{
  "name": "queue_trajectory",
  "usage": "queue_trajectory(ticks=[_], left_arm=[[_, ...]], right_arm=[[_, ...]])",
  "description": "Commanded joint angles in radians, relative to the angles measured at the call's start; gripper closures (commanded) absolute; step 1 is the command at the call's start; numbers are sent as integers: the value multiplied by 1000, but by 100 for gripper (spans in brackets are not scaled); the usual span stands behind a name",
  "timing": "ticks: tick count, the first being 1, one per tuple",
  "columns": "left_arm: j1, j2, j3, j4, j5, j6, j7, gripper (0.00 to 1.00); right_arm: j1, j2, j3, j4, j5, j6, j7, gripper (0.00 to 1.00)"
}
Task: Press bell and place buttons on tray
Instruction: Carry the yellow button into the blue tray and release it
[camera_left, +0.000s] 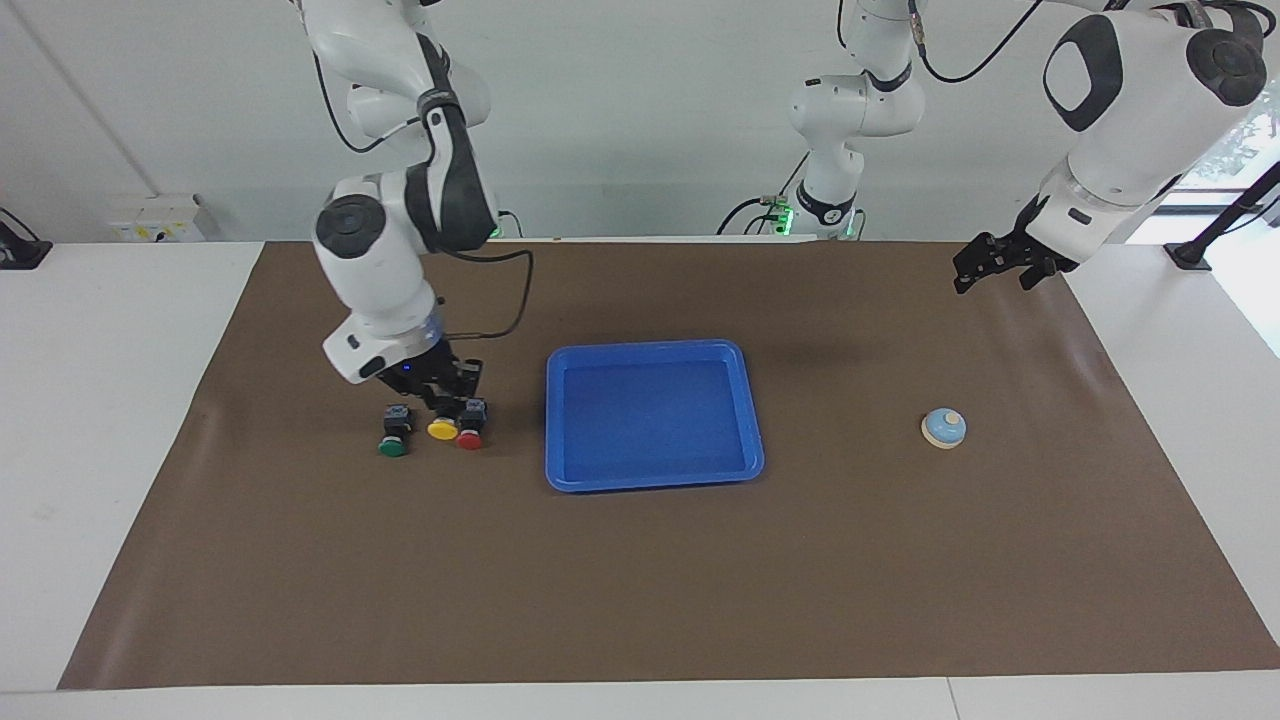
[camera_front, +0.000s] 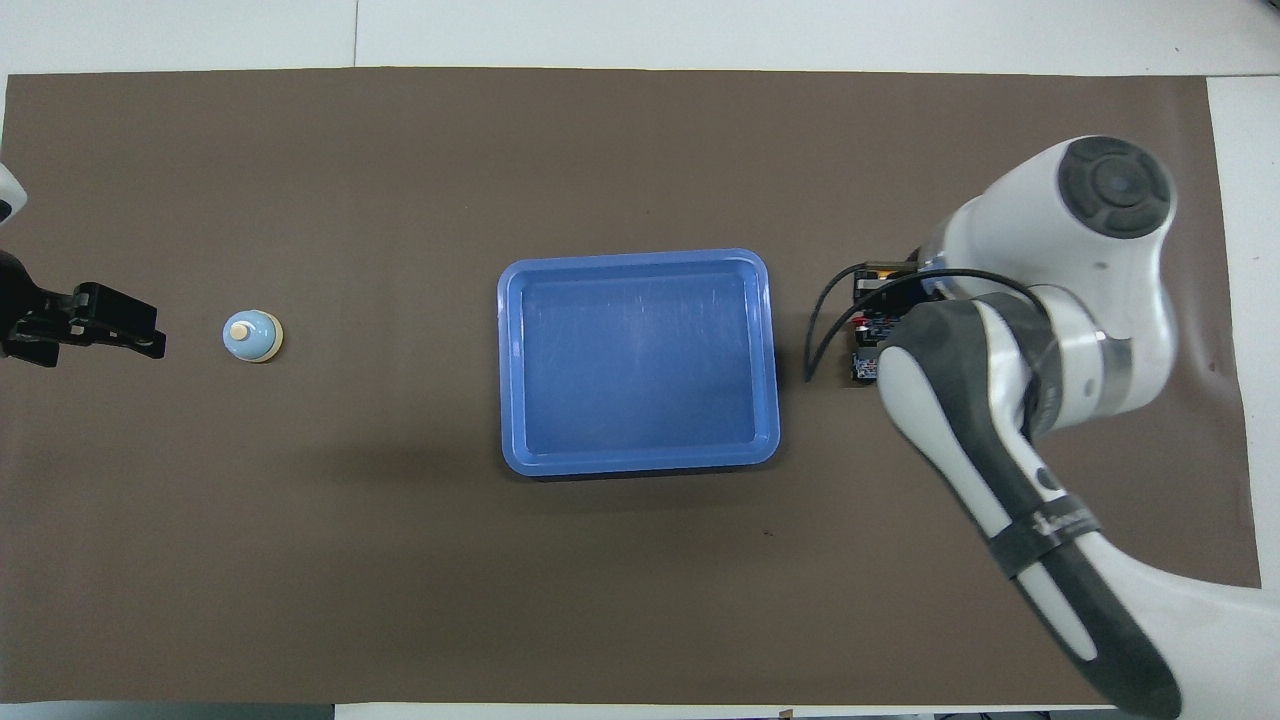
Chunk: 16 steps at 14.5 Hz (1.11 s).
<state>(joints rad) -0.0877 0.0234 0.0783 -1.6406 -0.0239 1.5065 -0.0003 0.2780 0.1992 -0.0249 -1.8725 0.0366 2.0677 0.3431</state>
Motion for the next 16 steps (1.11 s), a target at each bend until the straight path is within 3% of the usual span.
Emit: queue_trajectory(ticks=[1, 5, 10, 11, 12, 13, 16], left_arm=[[-4, -8, 3, 8, 12, -15, -1, 0], [-4, -8, 3, 8, 12, -15, -1, 0], [-4, -8, 3, 8, 12, -15, -1, 0], [-4, -8, 3, 8, 12, -15, -1, 0], [-4, -8, 3, 8, 12, -15, -1, 0], [-4, -8, 3, 8, 12, -15, -1, 0], [-4, -8, 3, 8, 12, -15, -1, 0]], right_arm=[[123, 81, -6, 88, 3, 6, 160, 100], [202, 179, -4, 113, 2, 54, 241, 100], [222, 193, -1, 64, 13, 107, 202, 76], [224, 192, -1, 58, 16, 109, 198, 52], [227, 192, 0, 58, 17, 103, 200, 16], [236, 192, 0, 58, 17, 100, 206, 0], [239, 186, -1, 70, 19, 68, 200, 0]])
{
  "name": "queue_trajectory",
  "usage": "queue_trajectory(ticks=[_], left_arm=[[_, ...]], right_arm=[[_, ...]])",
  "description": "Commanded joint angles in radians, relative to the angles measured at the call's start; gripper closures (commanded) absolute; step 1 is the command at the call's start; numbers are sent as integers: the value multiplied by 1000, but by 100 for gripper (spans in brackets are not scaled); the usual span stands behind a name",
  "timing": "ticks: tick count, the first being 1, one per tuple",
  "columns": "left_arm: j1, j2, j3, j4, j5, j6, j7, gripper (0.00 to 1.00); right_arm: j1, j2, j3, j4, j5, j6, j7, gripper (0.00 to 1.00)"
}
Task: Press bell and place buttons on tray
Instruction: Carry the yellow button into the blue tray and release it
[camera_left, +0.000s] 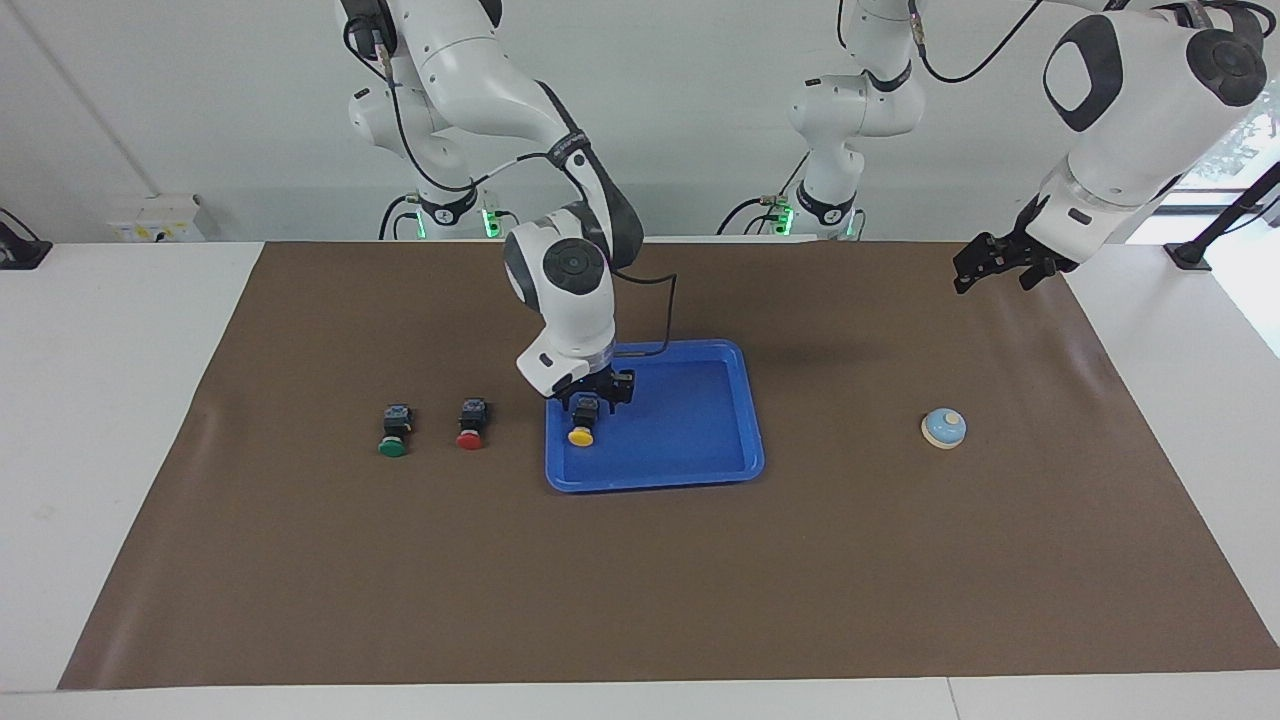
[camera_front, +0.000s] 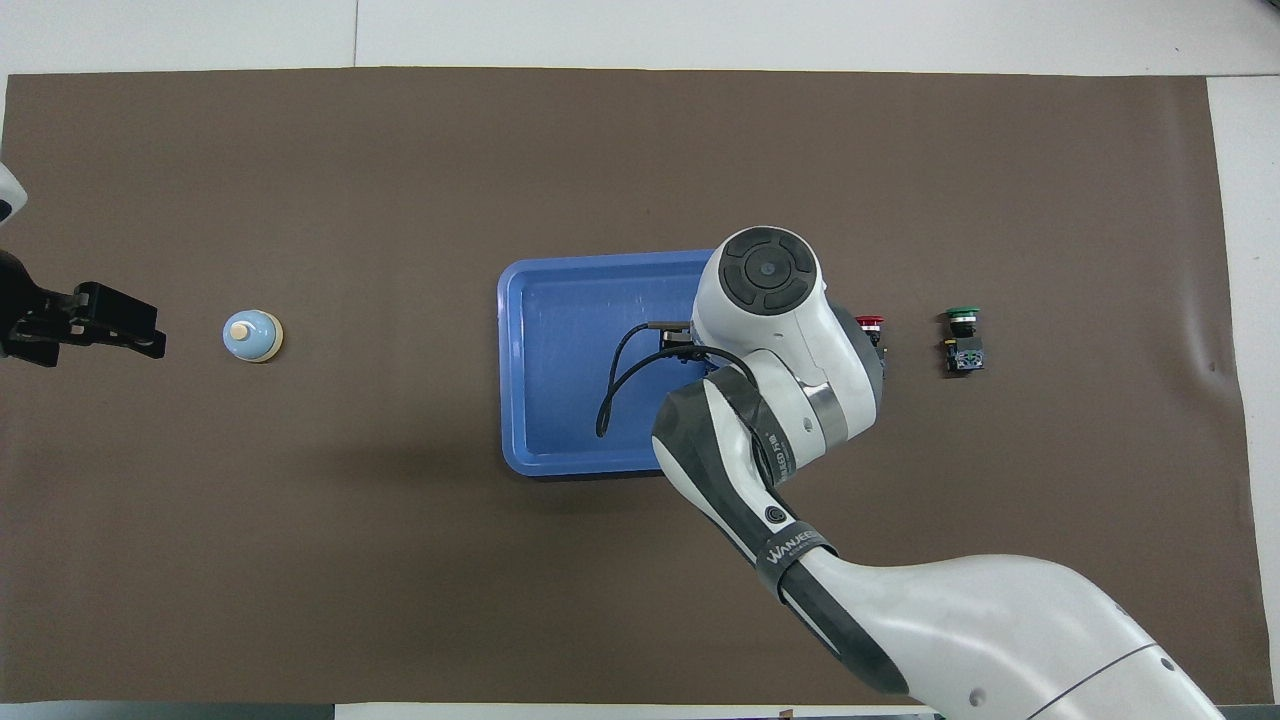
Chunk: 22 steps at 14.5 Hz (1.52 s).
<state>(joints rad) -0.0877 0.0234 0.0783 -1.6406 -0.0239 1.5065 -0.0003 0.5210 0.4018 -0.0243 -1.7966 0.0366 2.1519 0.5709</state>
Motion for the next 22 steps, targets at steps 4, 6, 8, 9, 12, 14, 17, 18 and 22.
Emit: queue_trajectory(ticks=[4, 6, 8, 9, 12, 14, 17, 18, 22], left_arm=[[-4, -8, 3, 8, 12, -15, -1, 0], [-4, -8, 3, 8, 12, -15, -1, 0], [-4, -8, 3, 8, 12, -15, -1, 0], [-3, -8, 3, 8, 12, -15, -1, 0], [-3, -8, 3, 8, 12, -15, -1, 0], [-3, -8, 3, 8, 12, -15, -1, 0], [-3, -8, 3, 8, 12, -15, -1, 0], [-3, -8, 3, 8, 12, -15, -1, 0], [-3, -8, 5, 8, 12, -15, -1, 0]], right_arm=[[-139, -115, -11, -9, 11, -107, -187, 0], [-225, -155, -13, -18, 3, -161, -259, 0], [-336, -207, -14, -65, 0, -197, -420, 0], [-398, -228, -13, -102, 0, -185, -487, 0], [-498, -256, -14, -220, -1, -50, -572, 0], [-515, -271, -16, -312, -1, 92, -572, 0], [-530, -265, -14, -336, -1, 115, -559, 0], [-520, -267, -14, -336, -3, 115, -539, 0], [-495, -221, -11, -337, -3, 181, -516, 0]])
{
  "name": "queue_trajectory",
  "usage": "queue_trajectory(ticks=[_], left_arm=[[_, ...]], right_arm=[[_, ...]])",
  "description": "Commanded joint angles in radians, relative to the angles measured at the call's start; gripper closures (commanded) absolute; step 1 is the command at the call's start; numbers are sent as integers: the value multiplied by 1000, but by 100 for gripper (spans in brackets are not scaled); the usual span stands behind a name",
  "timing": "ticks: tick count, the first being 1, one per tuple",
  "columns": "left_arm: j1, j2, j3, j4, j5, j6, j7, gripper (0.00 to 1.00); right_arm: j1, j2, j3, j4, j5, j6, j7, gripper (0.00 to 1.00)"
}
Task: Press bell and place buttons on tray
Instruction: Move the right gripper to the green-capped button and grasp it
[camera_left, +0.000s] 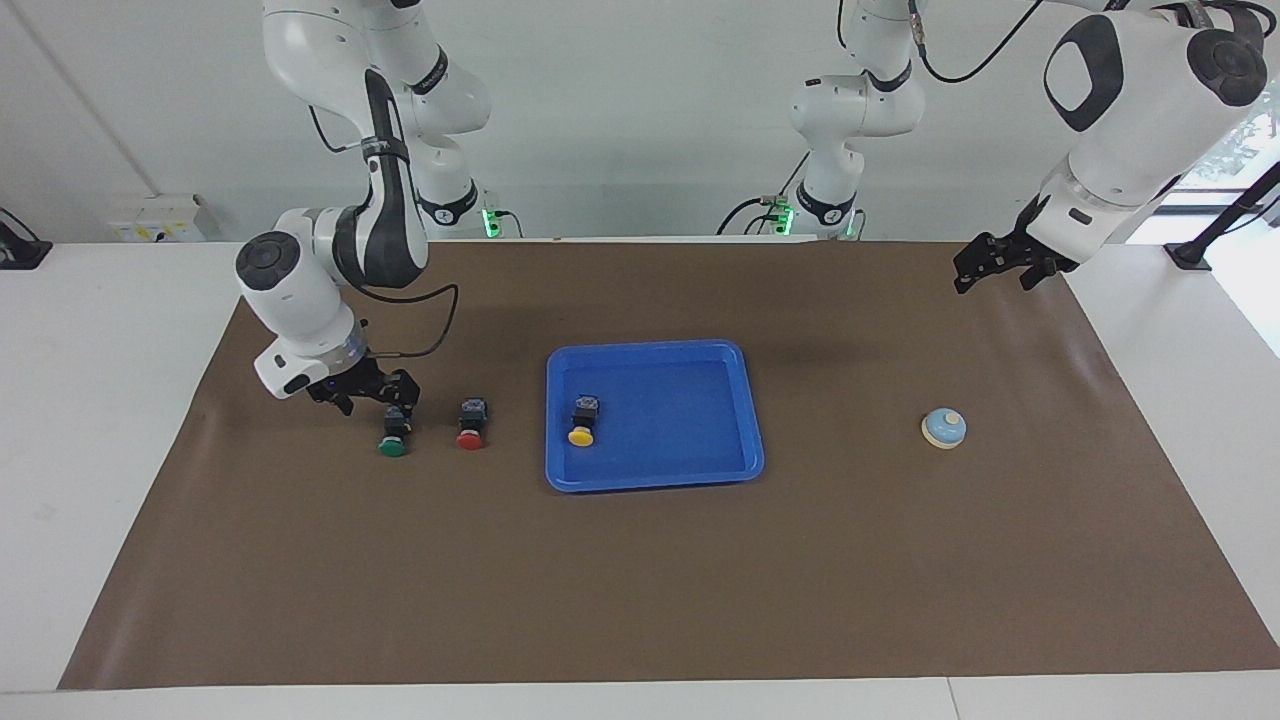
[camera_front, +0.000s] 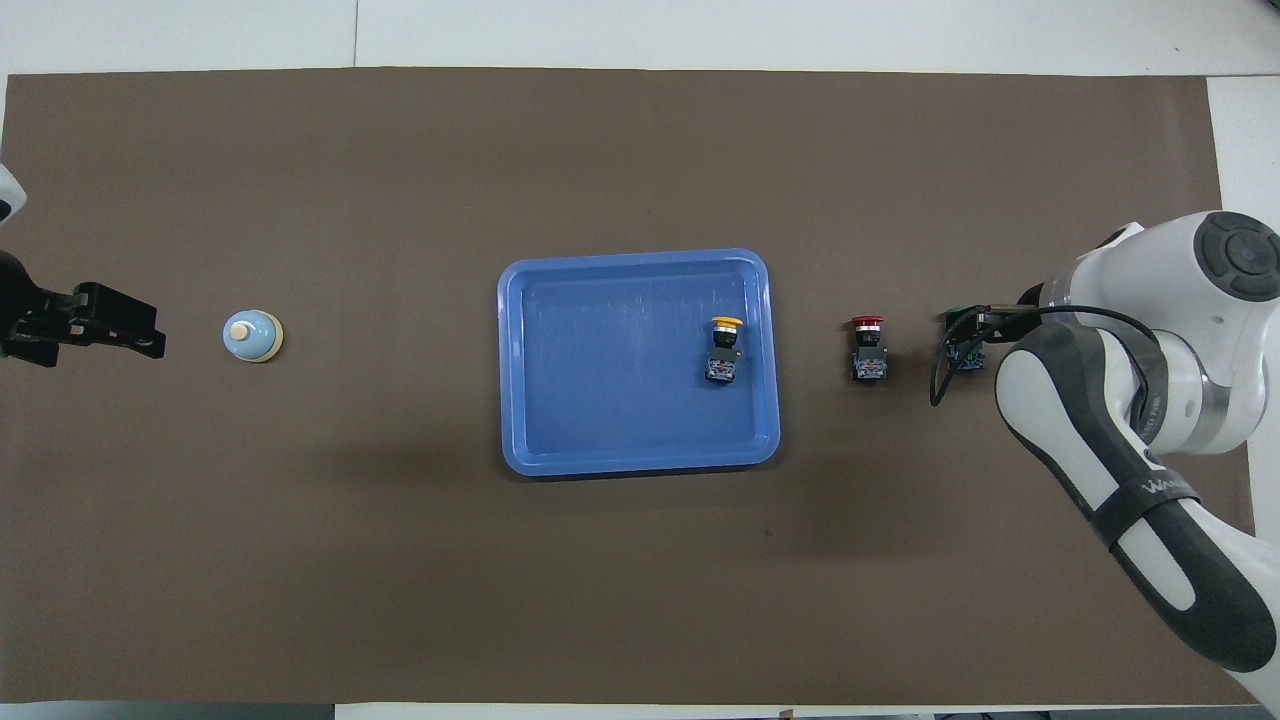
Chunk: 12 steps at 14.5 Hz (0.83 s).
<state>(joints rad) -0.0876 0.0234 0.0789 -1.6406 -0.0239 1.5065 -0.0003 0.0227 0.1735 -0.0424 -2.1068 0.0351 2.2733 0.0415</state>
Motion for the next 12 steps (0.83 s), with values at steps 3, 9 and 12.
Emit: queue_trajectory(ticks=[3, 9, 12], left_arm=[[-3, -8, 2, 8, 12, -15, -1, 0], [-3, -8, 2, 8, 12, -15, -1, 0], [-3, -8, 2, 8, 12, -15, -1, 0]], right_arm=[[29, 26, 7, -27, -1, 71, 18, 0], [25, 52, 7, -59, -1, 94, -9, 23], [19, 52, 7, -65, -1, 106, -17, 69]])
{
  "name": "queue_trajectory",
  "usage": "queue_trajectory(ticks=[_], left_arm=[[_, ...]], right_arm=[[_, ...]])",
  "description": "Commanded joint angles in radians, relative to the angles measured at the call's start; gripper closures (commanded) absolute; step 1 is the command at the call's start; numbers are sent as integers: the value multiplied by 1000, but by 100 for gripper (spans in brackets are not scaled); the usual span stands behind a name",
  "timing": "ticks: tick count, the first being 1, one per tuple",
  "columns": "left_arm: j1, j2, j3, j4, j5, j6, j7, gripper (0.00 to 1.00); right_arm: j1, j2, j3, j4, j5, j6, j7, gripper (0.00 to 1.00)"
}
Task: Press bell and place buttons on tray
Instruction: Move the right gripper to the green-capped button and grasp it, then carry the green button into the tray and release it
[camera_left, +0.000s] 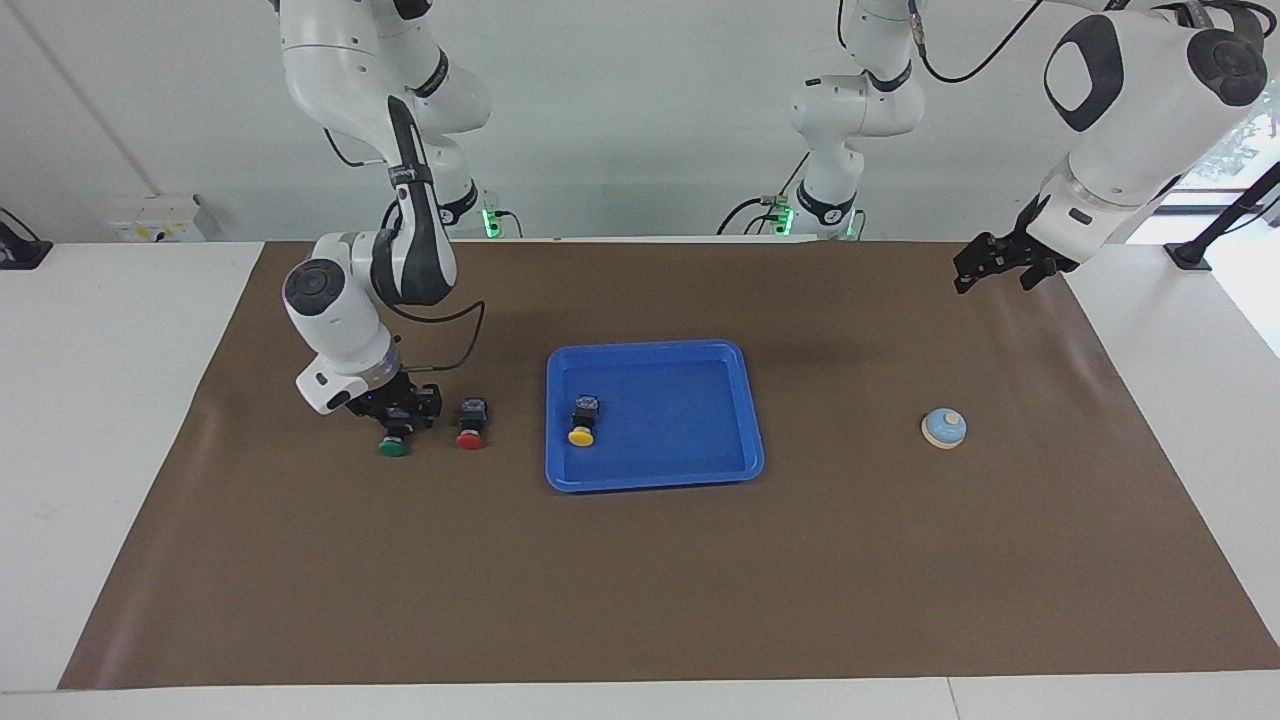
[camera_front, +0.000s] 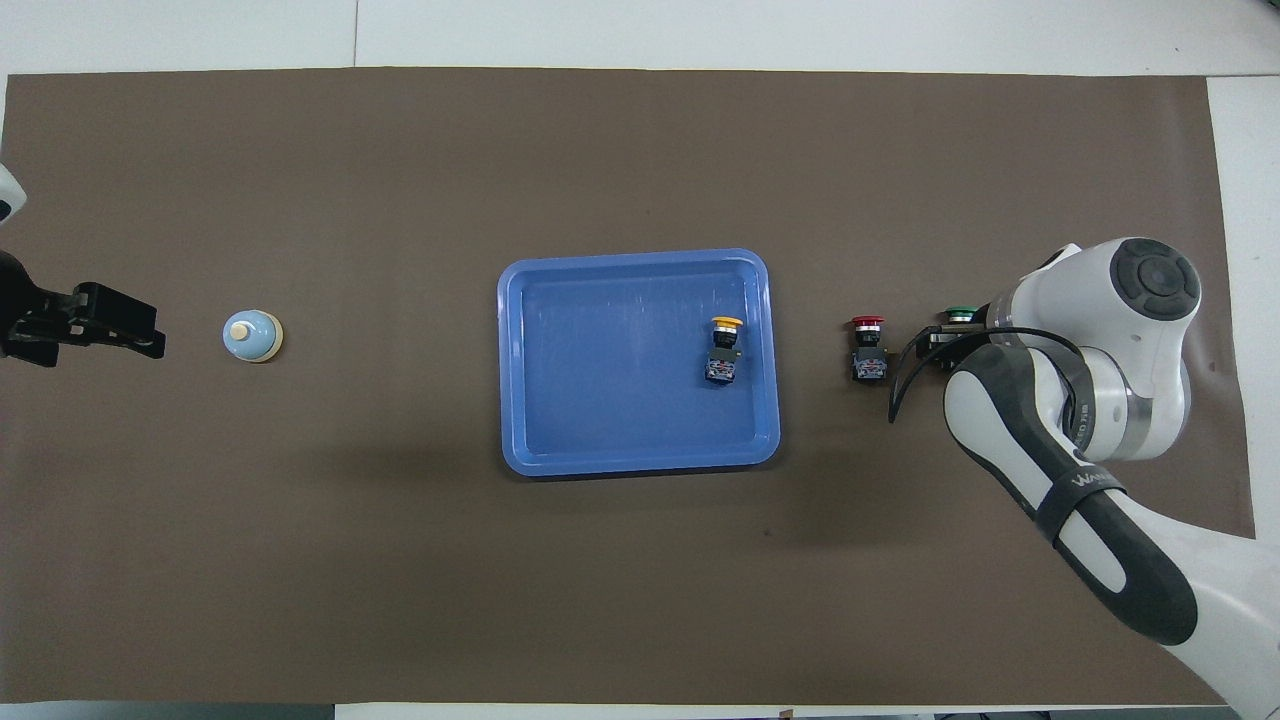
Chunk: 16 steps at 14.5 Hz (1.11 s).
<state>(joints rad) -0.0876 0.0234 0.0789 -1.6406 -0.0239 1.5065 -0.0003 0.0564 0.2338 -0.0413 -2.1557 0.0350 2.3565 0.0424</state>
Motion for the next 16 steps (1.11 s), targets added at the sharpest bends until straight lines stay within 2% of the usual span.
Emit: queue_trajectory(ticks=[1, 2, 4, 7, 8, 10, 14, 16], left_arm=[[-3, -8, 2, 8, 12, -15, -1, 0], [-3, -8, 2, 8, 12, -15, -1, 0], [-3, -8, 2, 8, 12, -15, -1, 0], [-3, -8, 2, 8, 12, -15, -1, 0], [-3, -8, 2, 8, 12, -15, -1, 0], [-3, -8, 2, 8, 12, -15, -1, 0], [-3, -8, 4, 8, 12, -15, -1, 0], [-3, -8, 2, 8, 12, -15, -1, 0]], right_arm=[[-15, -8, 6, -13, -1, 21, -13, 91], [-13, -11, 6, -7, -1, 17, -16, 100], [-12, -25, 5, 20, -1, -15, -16, 100], [25, -22, 29, 181, 9, -195, 31, 100], [83, -16, 32, 227, 11, -233, 109, 100], [222, -10, 31, 257, -1, -237, 285, 100], [432, 138, 26, 469, -38, -302, 512, 100], [482, 211, 29, 534, -60, -301, 580, 100]])
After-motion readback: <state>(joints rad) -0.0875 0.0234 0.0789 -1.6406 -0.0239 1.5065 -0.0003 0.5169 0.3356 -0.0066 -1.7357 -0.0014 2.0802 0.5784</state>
